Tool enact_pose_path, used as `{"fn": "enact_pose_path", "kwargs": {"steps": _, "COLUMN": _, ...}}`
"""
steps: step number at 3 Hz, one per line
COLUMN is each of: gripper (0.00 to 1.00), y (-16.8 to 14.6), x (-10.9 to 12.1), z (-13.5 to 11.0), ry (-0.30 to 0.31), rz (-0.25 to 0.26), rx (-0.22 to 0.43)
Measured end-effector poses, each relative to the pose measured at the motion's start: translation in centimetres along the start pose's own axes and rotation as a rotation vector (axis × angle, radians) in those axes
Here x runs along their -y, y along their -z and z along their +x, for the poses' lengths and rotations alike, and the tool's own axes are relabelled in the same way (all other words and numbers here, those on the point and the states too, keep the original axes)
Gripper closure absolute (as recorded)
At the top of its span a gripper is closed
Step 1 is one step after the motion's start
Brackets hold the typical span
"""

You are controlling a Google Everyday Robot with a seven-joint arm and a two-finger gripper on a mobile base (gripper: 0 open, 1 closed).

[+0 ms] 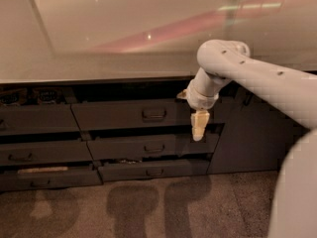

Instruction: Open top drawer

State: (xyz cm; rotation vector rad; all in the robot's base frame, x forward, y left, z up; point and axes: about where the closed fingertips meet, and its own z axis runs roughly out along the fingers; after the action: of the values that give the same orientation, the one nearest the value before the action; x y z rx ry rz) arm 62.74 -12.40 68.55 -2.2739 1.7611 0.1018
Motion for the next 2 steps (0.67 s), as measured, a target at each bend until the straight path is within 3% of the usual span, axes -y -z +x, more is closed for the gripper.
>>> {"fn": "enact_pose_path", "kwargs": {"steps": 1, "gripper": 0.00, "y": -2.65, "x": 0.19, "z": 2.29, "ry": -0.030, "rz": -0.075, "rx": -0.011}}
{"fn": "enact_pose_path", "kwargs": {"steps": 2, "gripper": 0.00, "y": -2.65, "x": 0.19, "z": 2.29, "ry": -0.030, "rz": -0.075, "rx": -0.011}}
